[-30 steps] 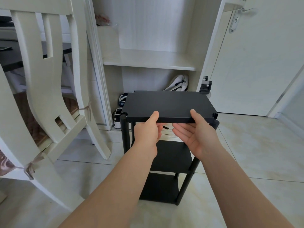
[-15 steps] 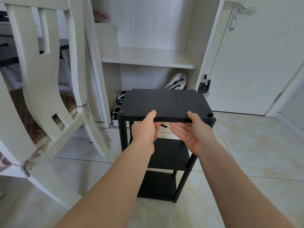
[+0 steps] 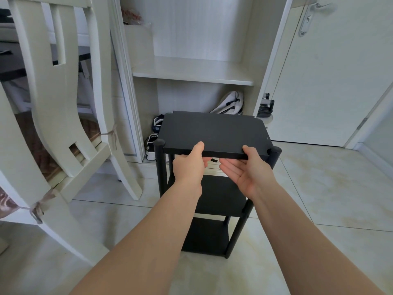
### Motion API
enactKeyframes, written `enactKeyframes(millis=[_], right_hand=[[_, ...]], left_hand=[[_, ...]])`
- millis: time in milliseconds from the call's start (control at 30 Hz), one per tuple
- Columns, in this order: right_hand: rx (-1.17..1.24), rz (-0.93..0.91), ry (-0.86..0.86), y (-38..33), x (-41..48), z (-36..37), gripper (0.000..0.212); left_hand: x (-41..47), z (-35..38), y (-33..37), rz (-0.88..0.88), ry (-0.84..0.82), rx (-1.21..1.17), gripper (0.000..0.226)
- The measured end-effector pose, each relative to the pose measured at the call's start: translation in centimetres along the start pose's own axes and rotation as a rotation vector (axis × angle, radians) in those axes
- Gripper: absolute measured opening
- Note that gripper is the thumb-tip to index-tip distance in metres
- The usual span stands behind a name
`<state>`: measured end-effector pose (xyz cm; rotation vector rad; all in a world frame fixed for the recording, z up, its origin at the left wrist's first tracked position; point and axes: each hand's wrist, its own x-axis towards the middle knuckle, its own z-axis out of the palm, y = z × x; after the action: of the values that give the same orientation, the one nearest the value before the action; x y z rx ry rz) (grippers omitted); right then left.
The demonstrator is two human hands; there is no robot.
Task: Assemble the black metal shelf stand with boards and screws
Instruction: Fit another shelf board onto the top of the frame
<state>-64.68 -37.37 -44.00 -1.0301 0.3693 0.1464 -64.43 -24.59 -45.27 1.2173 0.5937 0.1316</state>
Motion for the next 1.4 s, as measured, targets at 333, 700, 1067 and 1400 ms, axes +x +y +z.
enactKeyframes(millis=[333, 700, 1067, 1400], right_hand=[[-0.003, -0.005, 0.02, 0.0, -0.2, -0.1, 0.025], [0.018, -0.092, -0.054, -0.9, -0.1, 0.0, 0.031], [0.028, -0.072, -0.061, -1.4, -0.3, 0.1, 0.035], [0.024, -0.075, -0.074, -1.1, -0.3, -0.3, 0.035]], left_hand=[[-0.4, -0.2, -0.1, -0.039, -0.024, 0.005, 0.019], [-0.7, 0.3, 0.5, 0.047, -0.04, -0.033, 0.03], [-1.1, 0.0, 0.9, 0.053, -0.056, -0.072, 0.025], [-1.1, -0.1, 0.7, 0.046, -0.058, -0.063, 0.023]])
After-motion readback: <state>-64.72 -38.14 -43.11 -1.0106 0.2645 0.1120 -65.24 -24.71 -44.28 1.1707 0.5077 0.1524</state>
